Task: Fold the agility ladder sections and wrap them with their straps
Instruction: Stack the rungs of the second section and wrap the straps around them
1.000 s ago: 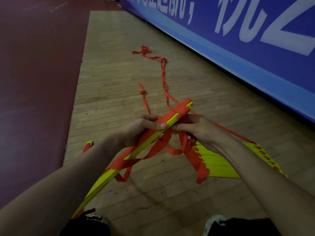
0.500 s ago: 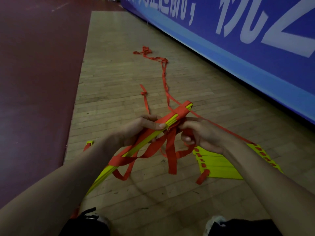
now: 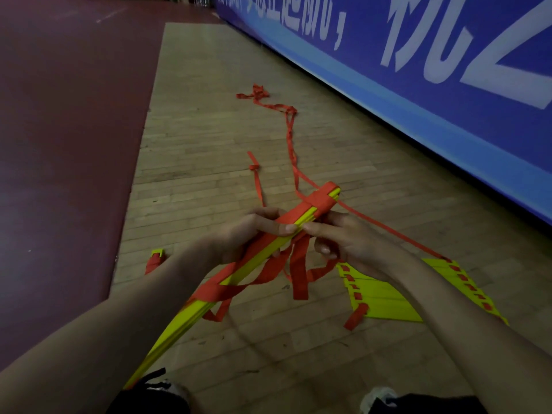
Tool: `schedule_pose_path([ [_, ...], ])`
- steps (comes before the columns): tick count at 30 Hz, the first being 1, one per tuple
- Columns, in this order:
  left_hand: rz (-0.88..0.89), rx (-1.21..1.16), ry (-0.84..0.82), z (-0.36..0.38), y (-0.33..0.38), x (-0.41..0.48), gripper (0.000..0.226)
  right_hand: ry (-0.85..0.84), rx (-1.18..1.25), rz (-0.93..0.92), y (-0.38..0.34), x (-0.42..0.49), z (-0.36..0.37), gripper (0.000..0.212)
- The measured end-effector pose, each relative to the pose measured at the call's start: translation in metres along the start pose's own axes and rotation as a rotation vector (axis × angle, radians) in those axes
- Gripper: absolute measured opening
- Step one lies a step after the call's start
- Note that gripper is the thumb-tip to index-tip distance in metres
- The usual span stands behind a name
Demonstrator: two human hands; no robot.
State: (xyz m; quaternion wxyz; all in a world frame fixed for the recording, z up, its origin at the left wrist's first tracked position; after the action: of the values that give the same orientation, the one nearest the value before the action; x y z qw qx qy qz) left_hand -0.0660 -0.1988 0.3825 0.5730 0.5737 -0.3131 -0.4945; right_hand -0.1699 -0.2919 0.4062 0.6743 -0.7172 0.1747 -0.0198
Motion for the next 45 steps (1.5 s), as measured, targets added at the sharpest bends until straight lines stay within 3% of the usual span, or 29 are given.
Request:
schedule_pose_path([
  [3,0.001,-0.006,-0.001,0.000,0.001,0.000,0.028,0.029,-0.049,-0.017,-0.001,0.000,0.000,0.012],
  [9,-0.012,-0.011,0.024,0.002,0.003,-0.001,0.038,0.224,0.155,0.088,0.011,0.010,-0.004,0.015],
  [17,-0.027,0.047,0.074,-0.002,0.003,-0.003,0.038,0.314,-0.184,0.017,0.007,0.010,-0.007,0.016],
  [22,-0.028,0.059,0.090,-0.002,0.002,-0.005,0.037,0.364,-0.360,0.076,0.012,0.016,-0.011,0.022],
  [27,-0.022,0.061,0.068,0.001,0.006,-0.006,0.034,0.257,-0.025,0.088,0.013,0.016,-0.006,0.020],
  [34,-0.031,0.100,0.093,0.002,0.001,-0.003,0.037,0.320,-0.147,0.083,0.020,0.016,-0.015,0.021],
  [38,0.011,0.096,0.121,0.000,0.005,-0.002,0.028,0.248,0.200,0.015,0.018,0.019,-0.006,0.029],
  [41,0.060,0.241,0.219,-0.006,0.012,-0.004,0.030,0.155,0.253,-0.012,0.019,0.019,-0.002,0.027],
  [45,0.126,0.725,0.292,0.002,0.013,-0.007,0.040,0.247,-0.110,0.028,0.025,0.012,-0.005,0.030],
])
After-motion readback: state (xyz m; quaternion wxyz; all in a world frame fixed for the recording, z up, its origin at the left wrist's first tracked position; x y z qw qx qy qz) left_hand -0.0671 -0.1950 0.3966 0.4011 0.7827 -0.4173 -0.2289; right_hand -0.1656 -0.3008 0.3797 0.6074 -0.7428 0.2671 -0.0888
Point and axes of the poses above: each hand's wrist, its own x-axis towards the middle knuckle, its own z-axis out of the palm, y = z × x, the point moved 6 cm from there along x, towards the middle knuckle, and after that the axes turned 4 degrees about z, right-handed, at the moved point
